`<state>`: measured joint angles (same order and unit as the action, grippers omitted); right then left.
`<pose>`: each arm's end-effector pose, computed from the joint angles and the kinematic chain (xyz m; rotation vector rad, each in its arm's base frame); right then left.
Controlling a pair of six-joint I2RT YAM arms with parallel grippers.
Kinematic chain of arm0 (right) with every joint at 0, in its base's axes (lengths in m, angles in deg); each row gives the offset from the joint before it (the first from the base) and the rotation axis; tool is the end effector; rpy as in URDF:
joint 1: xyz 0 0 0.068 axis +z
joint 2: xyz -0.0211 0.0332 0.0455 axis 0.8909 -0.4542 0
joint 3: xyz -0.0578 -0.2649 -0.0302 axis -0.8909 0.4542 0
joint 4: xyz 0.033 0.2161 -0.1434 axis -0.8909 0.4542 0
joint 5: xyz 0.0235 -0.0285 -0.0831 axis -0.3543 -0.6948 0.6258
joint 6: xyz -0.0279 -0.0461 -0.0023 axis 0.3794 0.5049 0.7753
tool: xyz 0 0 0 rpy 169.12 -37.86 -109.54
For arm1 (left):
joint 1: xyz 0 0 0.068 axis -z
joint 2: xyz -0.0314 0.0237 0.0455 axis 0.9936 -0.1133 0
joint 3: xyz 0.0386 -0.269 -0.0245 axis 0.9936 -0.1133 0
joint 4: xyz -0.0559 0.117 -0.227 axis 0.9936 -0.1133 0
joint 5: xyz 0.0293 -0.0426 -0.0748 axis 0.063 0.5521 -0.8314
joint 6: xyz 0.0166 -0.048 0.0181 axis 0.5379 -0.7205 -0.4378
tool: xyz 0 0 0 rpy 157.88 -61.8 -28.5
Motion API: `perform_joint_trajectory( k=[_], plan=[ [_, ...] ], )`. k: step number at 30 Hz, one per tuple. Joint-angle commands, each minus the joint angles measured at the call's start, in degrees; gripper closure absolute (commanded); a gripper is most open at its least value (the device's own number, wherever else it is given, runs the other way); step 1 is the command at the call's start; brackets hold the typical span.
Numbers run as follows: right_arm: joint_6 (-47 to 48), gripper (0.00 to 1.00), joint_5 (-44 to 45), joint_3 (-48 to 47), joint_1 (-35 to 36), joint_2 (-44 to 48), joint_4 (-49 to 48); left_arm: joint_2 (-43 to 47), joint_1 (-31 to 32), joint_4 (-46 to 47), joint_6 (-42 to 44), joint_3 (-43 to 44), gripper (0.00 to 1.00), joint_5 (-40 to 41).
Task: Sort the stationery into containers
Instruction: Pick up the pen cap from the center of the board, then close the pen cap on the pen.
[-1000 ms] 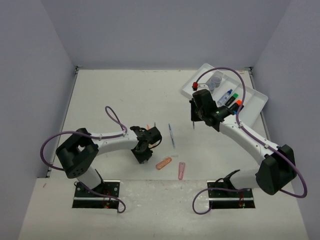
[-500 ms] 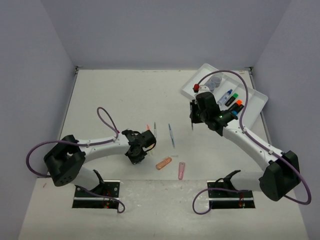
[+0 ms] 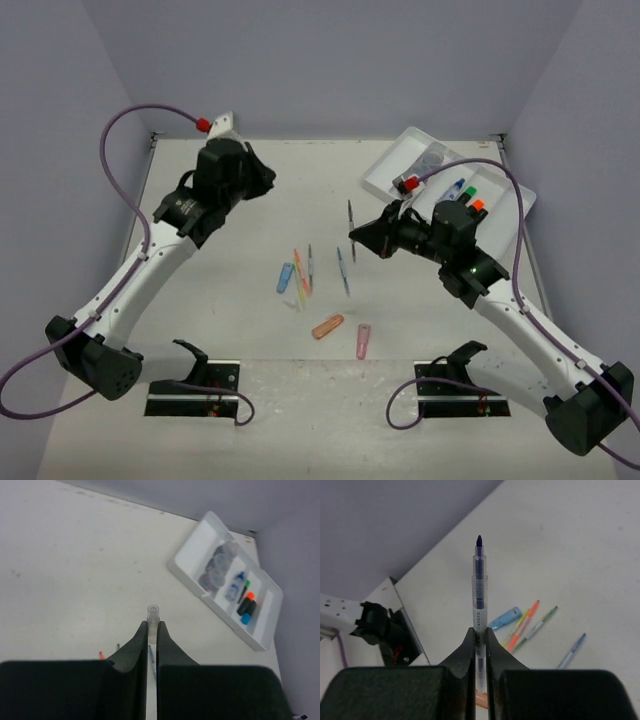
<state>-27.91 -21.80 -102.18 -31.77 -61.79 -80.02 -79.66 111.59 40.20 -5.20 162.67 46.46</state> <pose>0.1835 0.1308 0.3403 -0.5282 1.7500 1.0904 0.2564 -0.1311 0.4065 -0.2896 1.9997 -0.6137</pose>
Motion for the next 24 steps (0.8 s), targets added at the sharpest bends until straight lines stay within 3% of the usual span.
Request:
perform_joint_trajectory(
  k=[1, 3, 7, 12, 14, 24],
  plan=[
    [-8.8, 1.00, -18.9, 2.7, 0.1, 0.4, -19.4, -2.6, -3.0, 9.5, 13.7, 0.7, 1.00, -31.3],
    [-14.0, 1.00, -23.8, 6.8, 0.5, -0.3, -26.5, 0.6, -3.4, 14.1, 10.8, -5.5, 1.00, -39.4],
    [-18.9, 1.00, -22.3, 10.6, 2.8, -0.2, -33.1, 8.3, -3.4, 16.9, 8.3, -12.1, 1.00, -36.9],
    [-15.8, 1.00, -18.1, 8.8, 6.9, -1.5, -29.4, 16.9, -3.3, 26.1, 5.9, -21.5, 1.00, -34.6],
    [-16.9, 1.00, -16.6, 9.0, 8.2, -3.3, -30.4, 20.2, -3.3, 34.3, 2.5, -26.0, 1.00, -36.3],
    [-14.4, 1.00, -7.9, 8.0, 12.7, -4.8, -27.3, 21.9, -3.2, 50.6, -4.6, -33.9, 1.00, -43.6]
  ],
)
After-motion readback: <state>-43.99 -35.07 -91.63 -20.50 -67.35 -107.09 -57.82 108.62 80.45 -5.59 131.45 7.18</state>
